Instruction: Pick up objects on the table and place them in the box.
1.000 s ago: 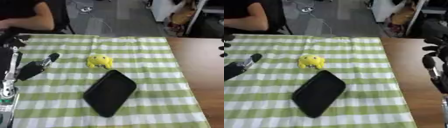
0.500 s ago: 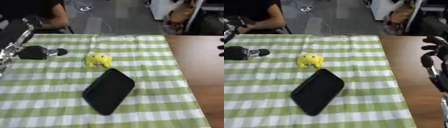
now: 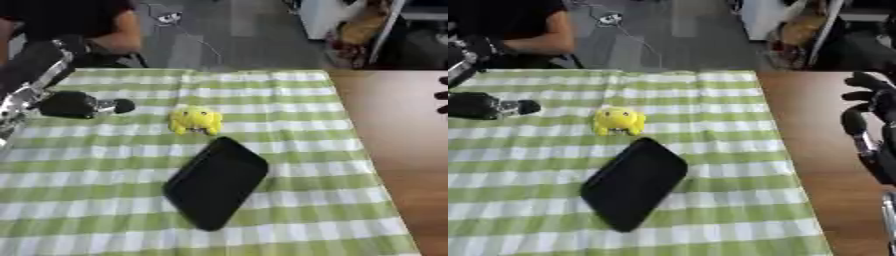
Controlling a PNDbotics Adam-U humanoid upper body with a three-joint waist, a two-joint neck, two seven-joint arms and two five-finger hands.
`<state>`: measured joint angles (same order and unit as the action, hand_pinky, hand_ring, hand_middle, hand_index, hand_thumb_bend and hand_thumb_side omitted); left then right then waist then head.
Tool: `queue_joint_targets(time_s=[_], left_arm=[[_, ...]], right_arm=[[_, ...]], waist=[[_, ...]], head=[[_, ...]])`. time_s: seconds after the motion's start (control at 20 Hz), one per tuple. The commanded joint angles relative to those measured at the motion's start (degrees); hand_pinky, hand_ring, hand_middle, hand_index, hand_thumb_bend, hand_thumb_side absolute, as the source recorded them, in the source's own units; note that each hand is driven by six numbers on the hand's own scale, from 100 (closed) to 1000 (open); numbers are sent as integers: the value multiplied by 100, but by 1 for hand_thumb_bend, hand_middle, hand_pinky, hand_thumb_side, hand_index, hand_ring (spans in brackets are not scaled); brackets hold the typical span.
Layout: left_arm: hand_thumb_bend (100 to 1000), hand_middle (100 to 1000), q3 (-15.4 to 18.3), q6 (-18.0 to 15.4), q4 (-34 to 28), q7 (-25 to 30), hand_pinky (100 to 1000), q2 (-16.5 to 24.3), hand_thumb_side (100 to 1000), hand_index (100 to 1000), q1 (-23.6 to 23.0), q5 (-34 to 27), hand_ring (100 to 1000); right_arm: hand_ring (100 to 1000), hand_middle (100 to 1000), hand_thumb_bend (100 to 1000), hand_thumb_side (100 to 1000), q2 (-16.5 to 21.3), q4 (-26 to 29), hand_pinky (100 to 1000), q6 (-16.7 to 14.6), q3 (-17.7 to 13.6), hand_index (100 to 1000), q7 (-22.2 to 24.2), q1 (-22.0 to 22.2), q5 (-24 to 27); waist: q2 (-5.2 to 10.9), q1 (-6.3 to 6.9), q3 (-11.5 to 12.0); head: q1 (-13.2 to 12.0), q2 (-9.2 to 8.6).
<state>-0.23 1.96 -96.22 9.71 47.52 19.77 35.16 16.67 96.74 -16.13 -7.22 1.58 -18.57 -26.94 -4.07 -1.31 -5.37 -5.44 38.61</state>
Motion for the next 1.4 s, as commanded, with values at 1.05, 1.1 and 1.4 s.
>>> queue_joint_targets(time_s=[1.05,1.1,1.4], left_arm=[[915,773,-871,-445,2213,968,610,-628,706,866,2241,821,722],[919,769,-875,-456,2355,964,609,-700,704,867,2299,867,719],[918,762,-888,-573,3006,860,609,-1033,698,865,2523,1153,716]], right_arm=[[705,781,638,1000,129,37,593,-30,7,912,35,-40,16],[705,781,638,1000,126,35,593,-32,11,912,38,-38,18],[706,781,638,1000,114,31,593,-37,19,912,48,-43,29]], waist=[[130,-15,45],[131,-20,46],[127,-36,45]], head=[[-12,18],[-20,20],[-59,4]])
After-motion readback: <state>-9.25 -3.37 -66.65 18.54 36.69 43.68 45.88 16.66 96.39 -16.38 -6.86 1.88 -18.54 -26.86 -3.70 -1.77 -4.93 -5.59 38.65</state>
